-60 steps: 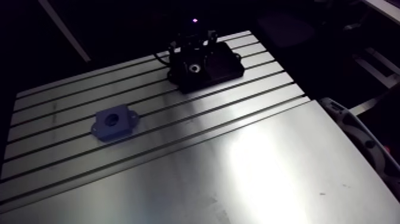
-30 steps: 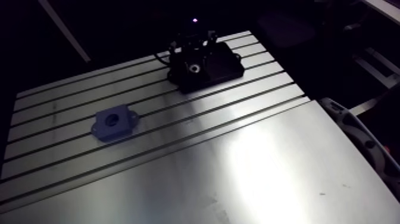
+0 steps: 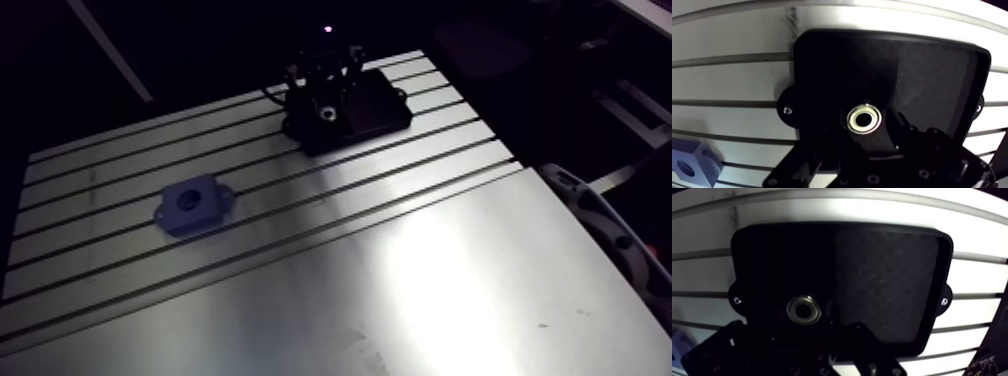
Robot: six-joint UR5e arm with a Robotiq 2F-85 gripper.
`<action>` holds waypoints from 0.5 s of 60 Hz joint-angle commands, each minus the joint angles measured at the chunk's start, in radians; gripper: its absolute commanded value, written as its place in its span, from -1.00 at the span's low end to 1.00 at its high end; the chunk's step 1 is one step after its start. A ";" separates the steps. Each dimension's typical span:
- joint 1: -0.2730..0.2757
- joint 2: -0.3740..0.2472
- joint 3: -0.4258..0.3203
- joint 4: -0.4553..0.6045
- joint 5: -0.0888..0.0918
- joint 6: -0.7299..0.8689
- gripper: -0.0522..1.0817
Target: Pick up the bearing and press it into the housing until flush.
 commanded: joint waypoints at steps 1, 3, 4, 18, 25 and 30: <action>0.001 0.002 0.000 -0.007 0.001 -0.001 -0.06; 0.001 0.003 0.000 -0.007 0.001 -0.001 -0.06; 0.001 0.003 0.000 -0.007 0.001 -0.001 -0.06; 0.001 0.002 0.000 -0.007 0.001 -0.001 -0.06; 0.001 0.002 0.002 -0.005 0.001 -0.001 -0.06; 0.001 0.002 0.003 -0.005 0.002 -0.001 -0.06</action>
